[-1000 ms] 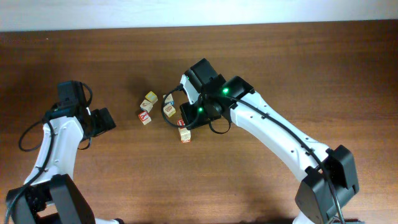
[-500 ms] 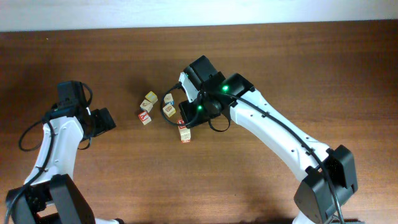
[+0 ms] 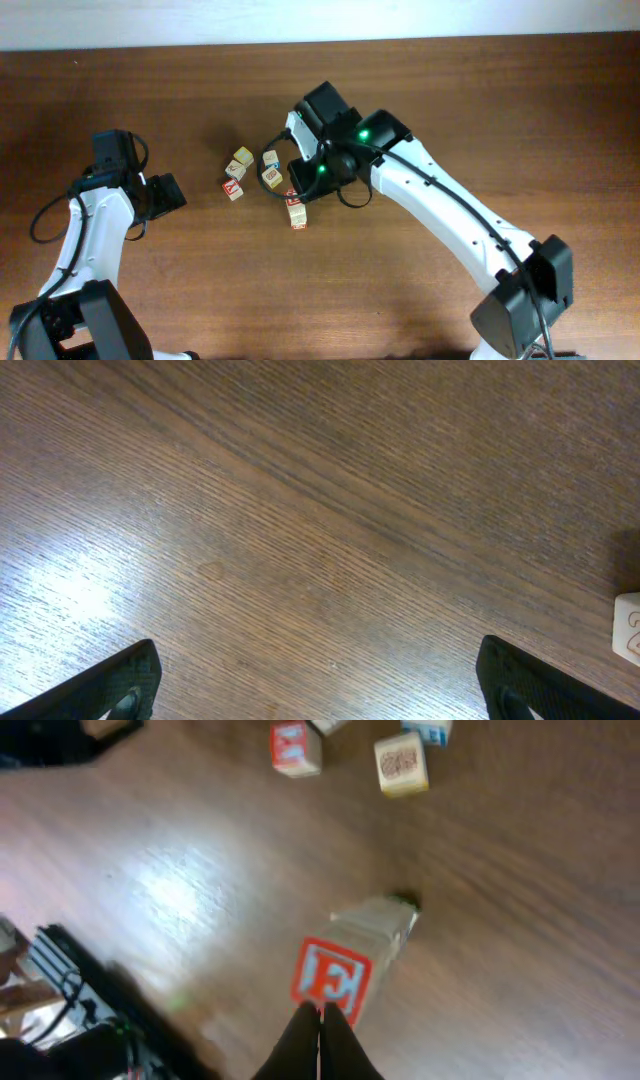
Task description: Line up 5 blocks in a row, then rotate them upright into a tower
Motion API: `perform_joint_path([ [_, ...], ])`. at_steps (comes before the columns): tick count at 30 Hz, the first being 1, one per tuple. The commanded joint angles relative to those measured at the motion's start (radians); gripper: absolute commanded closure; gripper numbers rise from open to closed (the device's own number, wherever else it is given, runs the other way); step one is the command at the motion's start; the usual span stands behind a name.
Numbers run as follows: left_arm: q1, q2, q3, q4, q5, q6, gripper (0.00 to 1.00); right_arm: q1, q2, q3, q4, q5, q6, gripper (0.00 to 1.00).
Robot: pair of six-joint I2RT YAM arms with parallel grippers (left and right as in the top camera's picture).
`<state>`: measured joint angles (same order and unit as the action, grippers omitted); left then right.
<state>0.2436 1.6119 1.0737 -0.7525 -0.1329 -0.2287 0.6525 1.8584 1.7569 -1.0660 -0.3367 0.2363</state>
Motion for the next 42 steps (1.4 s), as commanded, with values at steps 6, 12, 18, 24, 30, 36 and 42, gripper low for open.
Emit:
perform_joint_path([
  [6,0.0,-0.018,0.015,-0.001,-0.014,0.005,0.01,0.007,-0.007,0.576,-0.41,0.291,-0.045,0.73],
  [12,0.0,-0.018,0.015,-0.001,-0.014,0.005,0.01,0.007,-0.067,0.941,-0.632,0.554,-0.049,0.01],
  [18,0.0,-0.018,0.015,-0.001,-0.014,0.005,0.01,0.008,-0.205,0.941,-0.632,0.694,-0.106,0.02],
  [24,0.0,-0.018,0.015,-0.001,-0.014,0.005,0.01,0.007,-0.299,0.941,-0.632,0.966,-0.136,0.01],
  [30,0.0,-0.018,0.015,-0.001,-0.014,0.005,0.01,-0.276,-0.336,0.934,-0.594,0.752,-0.25,0.01],
  [36,0.0,-0.018,0.015,-0.001,-0.014,0.005,0.01,-0.51,-0.422,0.659,-0.248,0.474,-0.397,0.01],
  [42,0.0,-0.018,0.015,-0.001,-0.014,0.005,0.01,-0.587,-0.604,0.174,0.127,0.365,-0.397,0.01],
])
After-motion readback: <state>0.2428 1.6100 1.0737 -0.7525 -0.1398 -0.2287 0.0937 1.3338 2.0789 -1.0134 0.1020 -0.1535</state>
